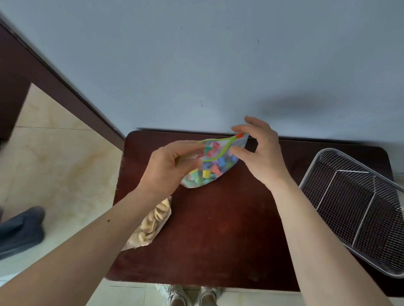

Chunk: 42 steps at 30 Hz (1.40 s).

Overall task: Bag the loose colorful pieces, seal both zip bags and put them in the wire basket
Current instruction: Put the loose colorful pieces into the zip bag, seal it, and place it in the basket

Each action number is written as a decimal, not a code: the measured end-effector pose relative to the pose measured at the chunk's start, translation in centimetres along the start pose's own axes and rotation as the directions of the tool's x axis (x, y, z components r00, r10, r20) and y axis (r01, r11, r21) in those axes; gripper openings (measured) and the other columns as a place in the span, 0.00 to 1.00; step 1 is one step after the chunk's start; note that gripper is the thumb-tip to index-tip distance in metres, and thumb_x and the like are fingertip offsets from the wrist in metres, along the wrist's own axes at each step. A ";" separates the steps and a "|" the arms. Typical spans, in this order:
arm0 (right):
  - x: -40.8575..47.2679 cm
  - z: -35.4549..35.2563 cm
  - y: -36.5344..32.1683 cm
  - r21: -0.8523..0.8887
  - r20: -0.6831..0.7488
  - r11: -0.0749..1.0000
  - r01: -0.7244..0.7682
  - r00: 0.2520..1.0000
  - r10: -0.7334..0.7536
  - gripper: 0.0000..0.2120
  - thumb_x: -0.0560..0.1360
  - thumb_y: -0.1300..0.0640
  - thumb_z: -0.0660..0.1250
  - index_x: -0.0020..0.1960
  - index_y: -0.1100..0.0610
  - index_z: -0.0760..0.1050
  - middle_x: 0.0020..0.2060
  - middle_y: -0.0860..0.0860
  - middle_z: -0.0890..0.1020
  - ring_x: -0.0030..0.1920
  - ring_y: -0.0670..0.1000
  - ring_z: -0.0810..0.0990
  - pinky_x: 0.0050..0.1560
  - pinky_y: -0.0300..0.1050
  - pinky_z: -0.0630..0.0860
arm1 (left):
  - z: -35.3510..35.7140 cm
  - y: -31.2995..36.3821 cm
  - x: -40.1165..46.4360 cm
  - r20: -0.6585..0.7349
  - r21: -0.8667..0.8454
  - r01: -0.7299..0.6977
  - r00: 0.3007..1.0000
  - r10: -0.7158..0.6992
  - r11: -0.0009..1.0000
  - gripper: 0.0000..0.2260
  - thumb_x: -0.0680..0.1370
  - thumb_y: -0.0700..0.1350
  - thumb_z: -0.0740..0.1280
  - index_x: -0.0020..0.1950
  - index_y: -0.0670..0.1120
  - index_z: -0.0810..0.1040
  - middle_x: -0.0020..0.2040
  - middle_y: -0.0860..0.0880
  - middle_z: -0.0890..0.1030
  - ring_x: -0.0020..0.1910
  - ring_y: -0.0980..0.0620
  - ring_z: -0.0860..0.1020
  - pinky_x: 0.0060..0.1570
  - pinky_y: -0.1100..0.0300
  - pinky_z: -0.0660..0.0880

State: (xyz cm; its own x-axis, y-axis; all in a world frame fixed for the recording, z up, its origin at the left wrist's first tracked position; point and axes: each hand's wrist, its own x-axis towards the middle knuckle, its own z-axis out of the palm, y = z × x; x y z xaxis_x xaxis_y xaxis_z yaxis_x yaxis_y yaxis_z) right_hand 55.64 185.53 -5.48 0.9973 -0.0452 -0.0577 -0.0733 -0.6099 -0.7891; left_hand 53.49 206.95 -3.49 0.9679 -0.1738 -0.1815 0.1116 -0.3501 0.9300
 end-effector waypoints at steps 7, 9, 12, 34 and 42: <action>0.5 -1.2 -0.1 -0.044 0.025 0.998 0.049 0.999 -0.048 0.03 0.72 0.54 0.73 0.45 0.50 0.84 0.43 0.41 0.81 0.53 0.51 0.78 0.57 0.51 0.73 | -1.2 -0.9 1.1 -0.037 0.193 -0.085 0.995 0.093 0.978 0.03 0.74 0.38 0.71 0.46 0.43 0.84 0.48 0.53 0.81 0.50 0.60 0.79 0.54 0.72 0.71; 0.5 -1.4 0.0 -0.031 0.039 0.999 0.041 0.998 -0.040 0.03 0.71 0.54 0.74 0.45 0.51 0.84 0.40 0.41 0.81 0.49 0.50 0.80 0.54 0.48 0.74 | -1.5 -0.9 1.3 -0.019 0.180 -0.050 0.998 0.055 0.982 0.03 0.75 0.38 0.70 0.46 0.44 0.82 0.48 0.54 0.81 0.49 0.62 0.79 0.52 0.74 0.71; 0.4 -1.9 0.2 -0.006 0.058 1.000 0.016 0.998 -0.015 0.05 0.71 0.54 0.75 0.45 0.53 0.85 0.35 0.38 0.80 0.41 0.37 0.79 0.46 0.34 0.71 | -1.7 -0.9 1.5 -0.004 0.187 0.006 1.000 -0.006 0.982 0.03 0.76 0.40 0.68 0.46 0.46 0.80 0.49 0.57 0.81 0.48 0.69 0.78 0.51 0.77 0.69; 0.2 -3.6 1.4 0.112 0.119 0.993 -0.029 0.993 0.016 0.03 0.72 0.56 0.73 0.45 0.51 0.85 0.41 0.40 0.85 0.45 0.38 0.82 0.49 0.33 0.74 | 6.1 4.9 3.9 0.008 0.562 -0.044 0.999 0.048 0.826 0.15 0.73 0.57 0.64 0.53 0.54 0.85 0.51 0.50 0.86 0.54 0.47 0.82 0.52 0.51 0.76; -0.1 -3.6 2.2 0.124 0.097 0.992 -0.016 0.995 0.004 0.03 0.72 0.56 0.73 0.45 0.51 0.85 0.39 0.39 0.84 0.45 0.41 0.82 0.49 0.37 0.75 | 5.4 4.5 3.5 -0.046 0.592 0.014 0.999 0.016 0.806 0.07 0.76 0.51 0.67 0.50 0.56 0.85 0.49 0.53 0.86 0.52 0.49 0.81 0.49 0.54 0.76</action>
State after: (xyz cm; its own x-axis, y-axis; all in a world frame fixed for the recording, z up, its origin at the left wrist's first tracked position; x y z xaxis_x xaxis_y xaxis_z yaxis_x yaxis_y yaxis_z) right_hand 55.38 181.35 -4.99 0.9924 0.0288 -0.1197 -0.0887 -0.5066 -0.8576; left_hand 56.17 199.80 -1.63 0.9789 -0.1369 -0.1519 -0.0294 -0.8294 0.5579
